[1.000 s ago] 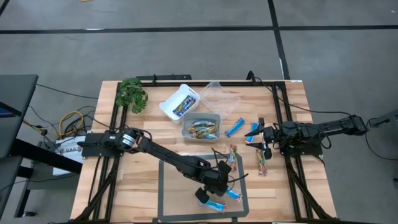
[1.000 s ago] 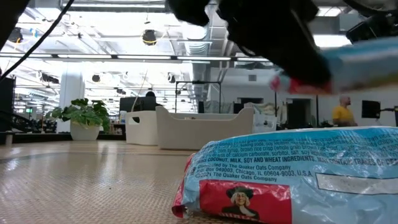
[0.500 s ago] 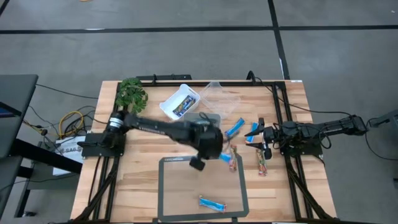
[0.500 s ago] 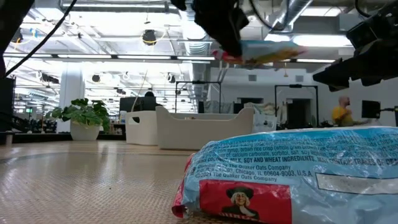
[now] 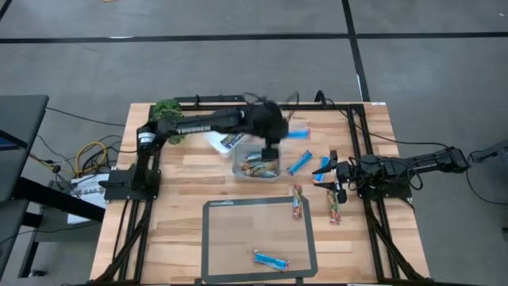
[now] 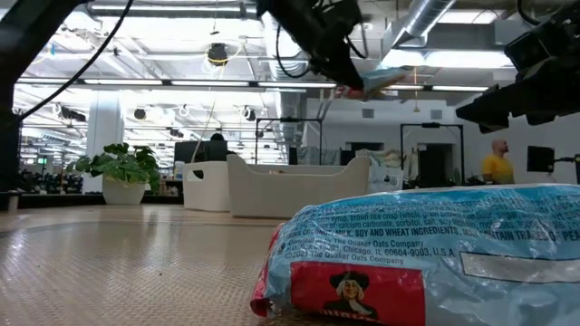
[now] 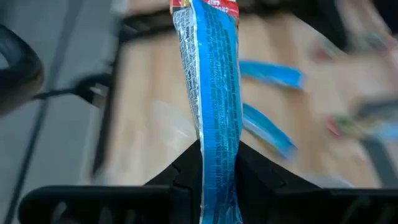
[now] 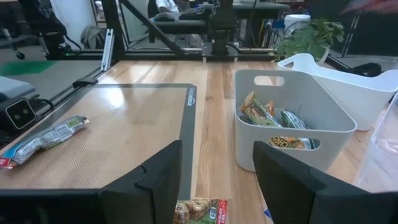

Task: Pick and place Granola Bars by type
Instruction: Put the red granola bar into the transparent bin

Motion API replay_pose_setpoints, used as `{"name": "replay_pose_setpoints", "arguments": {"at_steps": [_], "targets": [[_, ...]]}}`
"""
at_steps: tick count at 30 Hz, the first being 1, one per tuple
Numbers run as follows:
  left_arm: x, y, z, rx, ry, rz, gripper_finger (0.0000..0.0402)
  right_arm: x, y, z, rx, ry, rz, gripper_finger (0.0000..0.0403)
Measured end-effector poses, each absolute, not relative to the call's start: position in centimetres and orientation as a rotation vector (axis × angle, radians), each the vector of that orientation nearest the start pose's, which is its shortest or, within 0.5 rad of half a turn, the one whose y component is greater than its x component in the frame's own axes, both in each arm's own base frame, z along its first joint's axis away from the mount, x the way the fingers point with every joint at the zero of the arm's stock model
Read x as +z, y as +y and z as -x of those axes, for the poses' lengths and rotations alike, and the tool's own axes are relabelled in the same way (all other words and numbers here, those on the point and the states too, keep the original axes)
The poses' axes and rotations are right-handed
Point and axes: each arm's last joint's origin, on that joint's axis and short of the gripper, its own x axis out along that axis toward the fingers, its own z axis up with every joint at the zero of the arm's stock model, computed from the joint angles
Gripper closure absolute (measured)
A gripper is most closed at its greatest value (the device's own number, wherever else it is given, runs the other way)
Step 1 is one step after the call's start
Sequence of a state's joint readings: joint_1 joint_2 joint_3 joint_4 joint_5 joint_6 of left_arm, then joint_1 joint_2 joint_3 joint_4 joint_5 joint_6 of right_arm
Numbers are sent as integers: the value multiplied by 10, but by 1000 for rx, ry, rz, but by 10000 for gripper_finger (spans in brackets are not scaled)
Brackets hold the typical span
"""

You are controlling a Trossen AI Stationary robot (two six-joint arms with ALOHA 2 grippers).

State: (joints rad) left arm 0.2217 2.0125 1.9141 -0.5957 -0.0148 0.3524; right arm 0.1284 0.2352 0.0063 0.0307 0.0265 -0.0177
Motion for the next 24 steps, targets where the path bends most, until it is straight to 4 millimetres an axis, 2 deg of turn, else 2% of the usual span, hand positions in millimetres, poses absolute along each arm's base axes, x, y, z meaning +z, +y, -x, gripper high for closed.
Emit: {"name": "replay_pose_setpoints", "arguments": {"at_steps": [6, 11, 19, 24], "targets": [[331, 157, -440, 228, 527, -159, 337, 149, 13, -109, 103, 198, 33, 212], [337, 187, -431, 195, 439, -72, 337, 149, 13, -109, 103, 198, 33, 212], [335, 210, -421, 215, 445, -75, 337, 149, 13, -109, 103, 198, 33, 212], [312, 216, -432, 177, 487, -75, 337, 149, 13, -109, 103, 199, 33, 212]]}}
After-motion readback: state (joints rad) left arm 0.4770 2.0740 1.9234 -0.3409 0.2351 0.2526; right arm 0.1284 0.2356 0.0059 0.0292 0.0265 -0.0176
